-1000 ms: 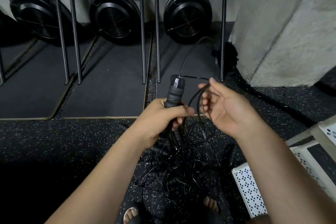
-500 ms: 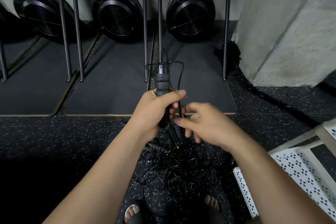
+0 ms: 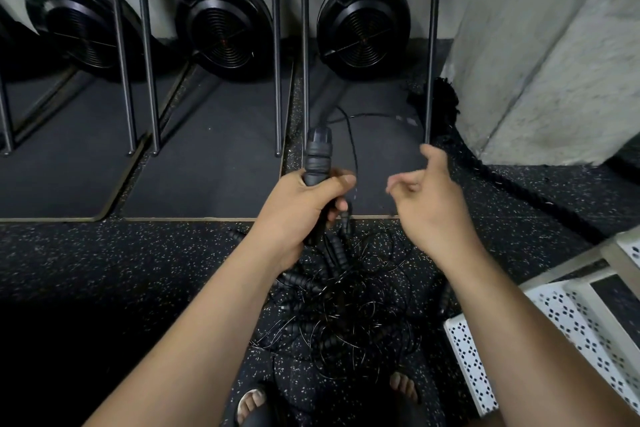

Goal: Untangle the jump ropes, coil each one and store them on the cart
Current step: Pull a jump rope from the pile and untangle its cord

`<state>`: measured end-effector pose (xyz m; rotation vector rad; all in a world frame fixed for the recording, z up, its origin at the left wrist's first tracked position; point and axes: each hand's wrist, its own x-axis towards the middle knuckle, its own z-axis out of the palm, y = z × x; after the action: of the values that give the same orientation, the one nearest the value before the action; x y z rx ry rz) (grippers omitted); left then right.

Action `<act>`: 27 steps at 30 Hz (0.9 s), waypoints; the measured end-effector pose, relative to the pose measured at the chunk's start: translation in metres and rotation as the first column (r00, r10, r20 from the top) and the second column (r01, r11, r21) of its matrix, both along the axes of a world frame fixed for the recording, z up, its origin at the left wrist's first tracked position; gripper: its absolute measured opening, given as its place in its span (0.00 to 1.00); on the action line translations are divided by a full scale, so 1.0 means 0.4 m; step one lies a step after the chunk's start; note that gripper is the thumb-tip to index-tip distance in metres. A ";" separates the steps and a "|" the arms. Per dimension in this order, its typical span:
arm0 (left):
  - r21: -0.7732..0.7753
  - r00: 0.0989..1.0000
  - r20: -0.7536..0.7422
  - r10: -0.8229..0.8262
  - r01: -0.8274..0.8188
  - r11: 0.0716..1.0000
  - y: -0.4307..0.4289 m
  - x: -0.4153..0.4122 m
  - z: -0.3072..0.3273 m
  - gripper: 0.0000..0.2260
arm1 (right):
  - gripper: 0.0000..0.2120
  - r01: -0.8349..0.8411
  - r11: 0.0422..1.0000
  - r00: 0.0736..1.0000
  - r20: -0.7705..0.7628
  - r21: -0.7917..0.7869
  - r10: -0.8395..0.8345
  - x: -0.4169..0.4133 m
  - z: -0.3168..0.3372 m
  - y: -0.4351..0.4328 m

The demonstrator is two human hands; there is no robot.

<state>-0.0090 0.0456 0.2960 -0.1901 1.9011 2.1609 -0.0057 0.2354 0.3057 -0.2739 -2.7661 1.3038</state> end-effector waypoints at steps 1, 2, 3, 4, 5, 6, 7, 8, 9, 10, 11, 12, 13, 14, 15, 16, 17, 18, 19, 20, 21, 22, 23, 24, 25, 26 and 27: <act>0.005 1.000 -0.001 0.005 -0.005 1.000 0.002 0.001 0.003 0.08 | 0.25 -0.053 0.999 0.998 0.017 0.012 0.053 0.006 0.003 -0.010; 0.013 1.000 -0.007 0.011 -0.011 1.000 0.003 0.001 0.005 0.06 | 0.19 -0.126 0.992 0.991 0.055 0.016 0.125 0.012 0.002 -0.023; 0.017 1.000 -0.016 0.016 -0.016 1.000 0.004 0.002 0.007 0.04 | 0.15 -0.215 0.976 0.968 0.126 -0.010 0.215 0.020 0.001 -0.037; 0.016 1.000 -0.024 0.019 -0.019 1.000 0.005 0.004 0.009 0.06 | 0.12 -0.300 0.951 0.933 0.187 -0.069 0.308 0.026 -0.002 -0.048; 0.016 1.000 -0.022 0.021 -0.021 1.000 0.008 0.007 0.010 0.09 | 0.12 -0.363 0.923 0.893 0.236 -0.132 0.384 0.030 -0.005 -0.056; 0.031 1.000 -0.006 0.025 -0.024 0.999 0.011 0.010 0.011 0.12 | 0.12 -0.407 0.896 0.855 0.270 -0.178 0.442 0.034 -0.005 -0.062; 0.054 0.999 0.019 0.031 -0.032 0.998 0.014 0.012 0.010 0.14 | 0.13 -0.444 0.872 0.823 0.291 -0.207 0.488 0.040 0.000 -0.065; 0.073 0.999 0.037 0.040 -0.042 0.996 0.016 0.013 0.008 0.15 | 0.14 -0.462 0.861 0.807 0.301 -0.212 0.508 0.044 0.001 -0.066; 0.077 0.998 0.046 0.047 -0.051 0.996 0.018 0.013 0.007 0.16 | 0.17 -0.466 0.859 0.805 0.302 -0.211 0.511 0.046 0.001 -0.066; 0.065 0.998 0.048 0.049 -0.052 0.997 0.020 0.013 0.009 0.17 | 0.19 -0.462 0.859 0.803 0.307 -0.219 0.510 0.047 0.001 -0.066; 0.042 0.998 0.042 0.043 -0.044 0.998 0.022 0.013 0.010 0.17 | 0.21 -0.459 0.852 0.795 0.312 -0.253 0.521 0.049 0.001 -0.068; 0.011 0.999 0.033 0.033 -0.034 0.999 0.024 0.013 0.010 0.19 | 0.23 -0.454 0.836 0.783 0.310 -0.309 0.540 0.051 0.002 -0.068; -0.023 1.000 0.019 0.023 -0.023 0.999 0.026 0.015 0.012 0.20 | 0.23 -0.437 0.819 0.779 0.299 -0.372 0.551 0.051 0.001 -0.067; -0.049 1.000 -0.006 0.014 -0.014 0.999 0.029 0.018 0.014 0.19 | 0.23 -0.412 0.803 0.786 0.279 -0.431 0.552 0.049 0.002 -0.064; -0.069 1.000 -0.030 0.002 -0.004 0.998 0.031 0.021 0.016 0.19 | 0.22 -0.378 0.784 0.800 0.252 -0.493 0.544 0.046 0.004 -0.062; -0.082 0.999 -0.045 -0.011 0.007 0.997 0.033 0.024 0.018 0.19 | 0.20 -0.342 0.767 0.819 0.228 -0.543 0.527 0.042 0.005 -0.061; -0.092 0.999 -0.052 -0.011 0.006 0.996 0.035 0.028 0.020 0.20 | 0.18 -0.316 0.757 0.834 0.213 -0.572 0.509 0.040 0.008 -0.063; -0.095 0.998 -0.057 0.000 -0.006 0.996 0.038 0.031 0.022 0.20 | 0.18 -0.303 0.757 0.846 0.203 -0.579 0.494 0.040 0.008 -0.067; -0.088 0.998 -0.059 0.017 -0.022 0.996 0.043 0.034 0.025 0.19 | 0.19 -0.300 0.756 0.854 0.190 -0.581 0.485 0.042 0.007 -0.072; -0.076 0.998 -0.051 0.026 -0.030 0.997 0.048 0.037 0.030 0.17 | 0.20 -0.288 0.757 0.869 0.173 -0.587 0.464 0.042 0.002 -0.078; -0.063 0.999 -0.043 0.025 -0.028 0.998 0.053 0.041 0.035 0.16 | 0.20 -0.262 0.758 0.891 0.153 -0.598 0.429 0.042 -0.002 -0.085; -0.061 0.999 -0.037 0.010 -0.012 0.998 0.058 0.044 0.040 0.16 | 0.20 -0.226 0.760 0.915 0.135 -0.610 0.380 0.040 -0.006 -0.089; -0.073 0.999 -0.037 -0.015 0.012 0.997 0.062 0.048 0.044 0.18 | 0.17 -0.190 0.766 0.935 0.124 -0.614 0.331 0.036 -0.010 -0.091; -0.105 0.999 -0.034 -0.035 0.032 0.994 0.065 0.051 0.044 0.20 | 0.14 -0.166 0.774 0.946 0.124 -0.611 0.300 0.032 -0.013 -0.090; -0.134 0.998 -0.034 -0.045 0.040 0.990 0.068 0.052 0.042 0.21 | 0.11 -0.150 0.780 0.948 0.136 -0.608 0.289 0.027 -0.019 -0.087; -0.149 0.998 -0.037 -0.043 0.037 0.988 0.070 0.051 0.039 0.22 | 0.10 -0.138 0.781 0.946 0.154 -0.609 0.287 0.023 -0.023 -0.084; -0.155 0.999 -0.045 -0.030 0.022 0.988 0.070 0.050 0.037 0.24 | 0.09 -0.123 0.781 0.946 0.166 -0.613 0.279 0.021 -0.027 -0.081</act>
<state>0.0108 0.0737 0.3108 -0.1436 2.0868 2.0187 0.0025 0.2029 0.2951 -0.1766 -2.5230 2.3429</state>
